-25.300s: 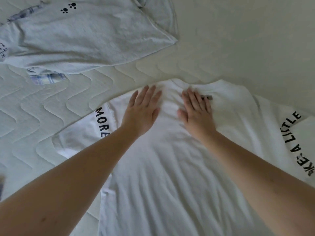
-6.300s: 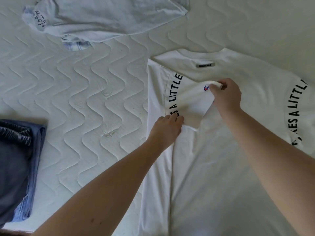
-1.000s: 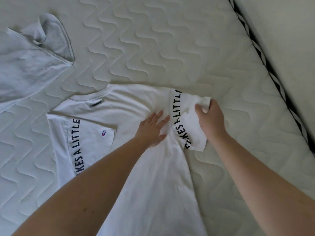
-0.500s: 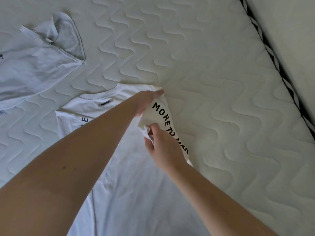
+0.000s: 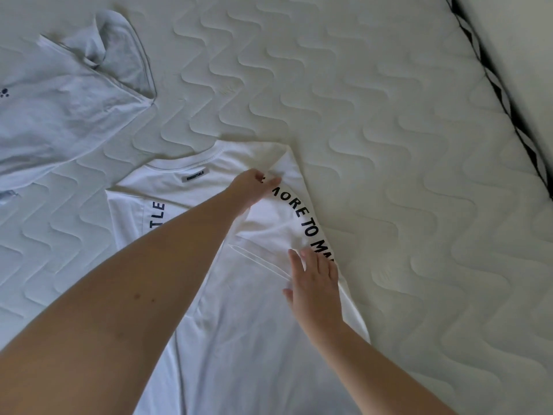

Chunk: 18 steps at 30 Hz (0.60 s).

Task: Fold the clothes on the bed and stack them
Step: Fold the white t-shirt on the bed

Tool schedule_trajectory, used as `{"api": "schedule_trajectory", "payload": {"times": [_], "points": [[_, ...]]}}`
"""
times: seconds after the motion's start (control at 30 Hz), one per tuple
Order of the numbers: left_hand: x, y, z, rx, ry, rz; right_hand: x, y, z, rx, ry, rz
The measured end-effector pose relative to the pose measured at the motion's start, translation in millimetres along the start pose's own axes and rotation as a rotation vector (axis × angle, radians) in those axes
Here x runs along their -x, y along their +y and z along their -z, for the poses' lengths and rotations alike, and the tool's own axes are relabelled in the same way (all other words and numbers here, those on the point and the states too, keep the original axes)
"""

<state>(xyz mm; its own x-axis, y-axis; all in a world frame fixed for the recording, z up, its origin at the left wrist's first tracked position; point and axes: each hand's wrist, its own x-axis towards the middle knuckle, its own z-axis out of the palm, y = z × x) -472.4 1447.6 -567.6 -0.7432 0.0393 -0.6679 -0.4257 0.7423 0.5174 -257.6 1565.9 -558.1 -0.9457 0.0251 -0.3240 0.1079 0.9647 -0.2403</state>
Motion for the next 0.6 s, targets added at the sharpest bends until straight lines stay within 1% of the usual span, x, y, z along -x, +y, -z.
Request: {"api": "schedule_trajectory", "payload": {"times": [0.07, 0.13, 0.17, 0.23, 0.3, 0.43, 0.53, 0.6], "points": [[8, -16, 2, 0.018, -0.134, 0.022, 0, 4, -7, 0.056, 0.088, 0.016], [16, -30, 2, 0.023, -0.254, -0.037, -2, 7, -11, 0.087, 0.117, 0.04], [17, -35, 1, 0.021, -0.27, -0.062, -3, 8, -12, 0.112, 0.121, 0.055], [21, -41, 1, 0.016, -0.217, -0.078, -6, 10, -9, 0.165, 0.147, 0.095], [24, -42, 3, 0.024, -0.129, -0.094, -8, 11, -5, 0.151, 0.206, 0.142], [36, -37, 7, 0.122, 0.001, -0.107, -8, 3, 3, -0.047, 0.355, 0.182], [39, -37, 16, 0.021, 0.125, -0.182, -8, -18, 7, -0.175, 0.381, 0.192], [40, -40, 25, -0.02, 0.164, -0.2, -8, -32, 7, -0.223, 0.382, 0.199]]}}
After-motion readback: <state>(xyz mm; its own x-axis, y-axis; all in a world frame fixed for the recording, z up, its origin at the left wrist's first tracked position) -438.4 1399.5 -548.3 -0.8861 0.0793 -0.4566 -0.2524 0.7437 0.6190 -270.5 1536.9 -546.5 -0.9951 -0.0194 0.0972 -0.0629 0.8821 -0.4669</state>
